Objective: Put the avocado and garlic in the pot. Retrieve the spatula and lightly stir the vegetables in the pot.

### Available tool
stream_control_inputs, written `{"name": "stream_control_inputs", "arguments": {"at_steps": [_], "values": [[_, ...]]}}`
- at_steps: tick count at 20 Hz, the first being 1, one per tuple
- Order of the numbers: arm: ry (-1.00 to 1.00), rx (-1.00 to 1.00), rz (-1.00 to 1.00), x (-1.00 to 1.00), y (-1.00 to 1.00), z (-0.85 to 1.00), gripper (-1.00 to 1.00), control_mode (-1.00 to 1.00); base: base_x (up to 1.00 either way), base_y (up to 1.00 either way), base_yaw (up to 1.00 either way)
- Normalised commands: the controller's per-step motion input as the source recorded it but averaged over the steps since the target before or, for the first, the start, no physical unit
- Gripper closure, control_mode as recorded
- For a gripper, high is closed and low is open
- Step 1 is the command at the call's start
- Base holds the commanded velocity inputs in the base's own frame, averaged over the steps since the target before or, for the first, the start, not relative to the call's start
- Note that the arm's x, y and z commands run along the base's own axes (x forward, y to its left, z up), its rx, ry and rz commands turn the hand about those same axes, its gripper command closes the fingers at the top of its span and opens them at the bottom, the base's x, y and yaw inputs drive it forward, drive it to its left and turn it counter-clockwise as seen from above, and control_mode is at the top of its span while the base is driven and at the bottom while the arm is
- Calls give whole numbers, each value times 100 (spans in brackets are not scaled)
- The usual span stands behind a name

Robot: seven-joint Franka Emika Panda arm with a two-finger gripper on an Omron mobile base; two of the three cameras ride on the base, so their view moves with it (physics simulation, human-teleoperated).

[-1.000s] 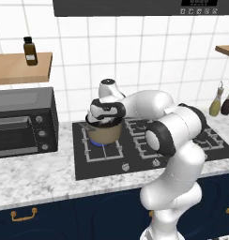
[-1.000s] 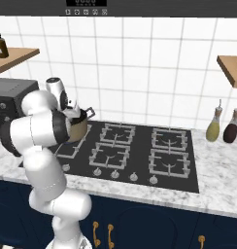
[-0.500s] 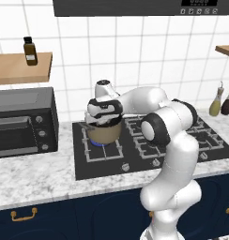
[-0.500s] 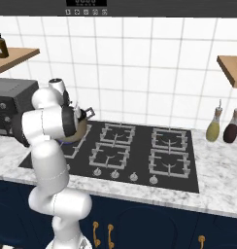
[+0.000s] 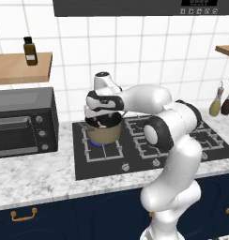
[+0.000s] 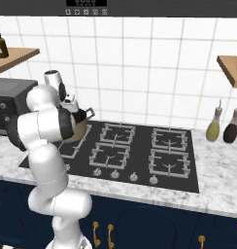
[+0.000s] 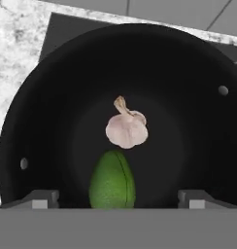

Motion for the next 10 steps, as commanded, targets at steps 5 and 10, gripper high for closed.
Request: {"name": "stream_control_inputs", "arguments": {"at_steps": [5, 10], "values": [[-6, 0, 0, -88, -31, 100, -100, -100, 0, 0, 0], [0, 2, 0, -97, -61, 95, -100, -100, 0, 0, 0]]}}
